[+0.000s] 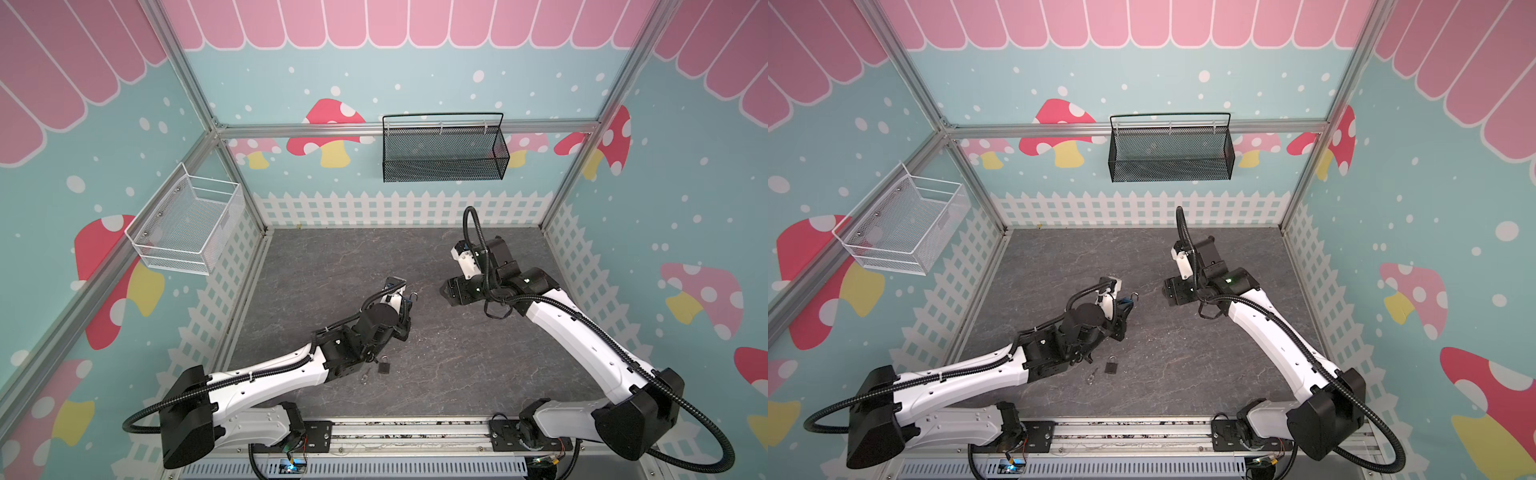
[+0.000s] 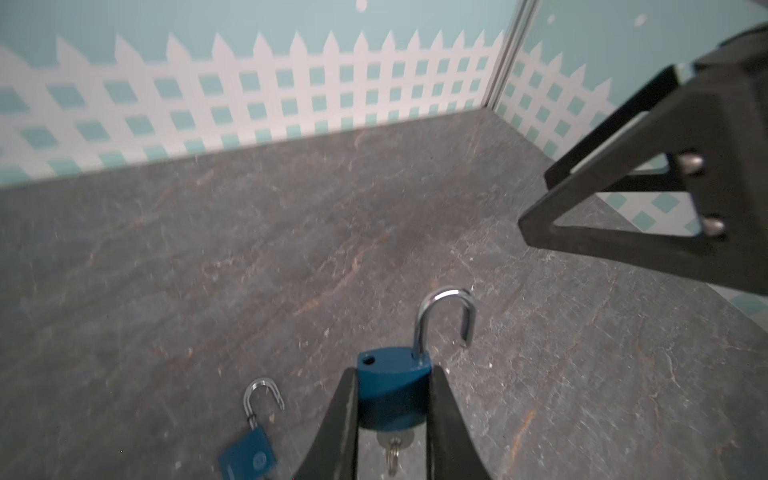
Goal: Unlock with the key
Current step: 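Lower the blue padlock with the left gripper while the right gripper draws back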
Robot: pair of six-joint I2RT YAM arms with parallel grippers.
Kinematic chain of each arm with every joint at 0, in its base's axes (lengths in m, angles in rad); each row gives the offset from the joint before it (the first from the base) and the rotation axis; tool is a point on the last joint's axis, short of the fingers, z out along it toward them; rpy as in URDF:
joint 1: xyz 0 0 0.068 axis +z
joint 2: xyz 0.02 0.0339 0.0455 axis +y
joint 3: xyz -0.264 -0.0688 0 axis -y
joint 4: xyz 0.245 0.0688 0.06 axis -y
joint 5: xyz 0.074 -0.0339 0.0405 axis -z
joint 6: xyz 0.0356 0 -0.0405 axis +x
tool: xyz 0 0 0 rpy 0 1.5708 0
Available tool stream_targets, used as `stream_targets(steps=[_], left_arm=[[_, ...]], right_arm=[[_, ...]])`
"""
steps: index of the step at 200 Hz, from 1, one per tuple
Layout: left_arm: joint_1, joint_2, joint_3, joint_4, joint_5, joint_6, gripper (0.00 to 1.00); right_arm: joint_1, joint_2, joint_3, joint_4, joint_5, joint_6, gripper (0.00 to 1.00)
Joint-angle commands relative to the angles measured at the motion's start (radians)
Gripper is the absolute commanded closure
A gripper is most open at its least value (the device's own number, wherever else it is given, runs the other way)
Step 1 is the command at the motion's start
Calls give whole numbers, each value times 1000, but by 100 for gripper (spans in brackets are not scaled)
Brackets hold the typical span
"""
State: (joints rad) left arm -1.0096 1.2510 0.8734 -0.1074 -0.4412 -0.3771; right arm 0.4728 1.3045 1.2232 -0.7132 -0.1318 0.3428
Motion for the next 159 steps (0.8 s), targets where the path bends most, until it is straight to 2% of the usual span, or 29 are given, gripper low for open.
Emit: stream_targets(steps=[1, 18, 32, 85, 124, 159], left_arm=[[-1, 79, 105, -243, 10, -269, 100], [0, 158, 175, -329, 54, -385, 100], [0, 221, 226, -362, 107, -416, 100], [19, 426, 316, -447, 148, -607, 100], [50, 540, 374, -461, 170, -647, 100], [93, 639, 434, -480, 191, -677, 100]], right_arm=[[-25, -40, -95, 128, -107, 65, 22], [-40, -57, -174, 195, -150, 97, 22], [-56, -63, -230, 238, -177, 123, 22], [-113, -74, -385, 339, -259, 186, 21], [-175, -75, -468, 402, -338, 219, 21], [-212, -73, -482, 402, -330, 203, 22]])
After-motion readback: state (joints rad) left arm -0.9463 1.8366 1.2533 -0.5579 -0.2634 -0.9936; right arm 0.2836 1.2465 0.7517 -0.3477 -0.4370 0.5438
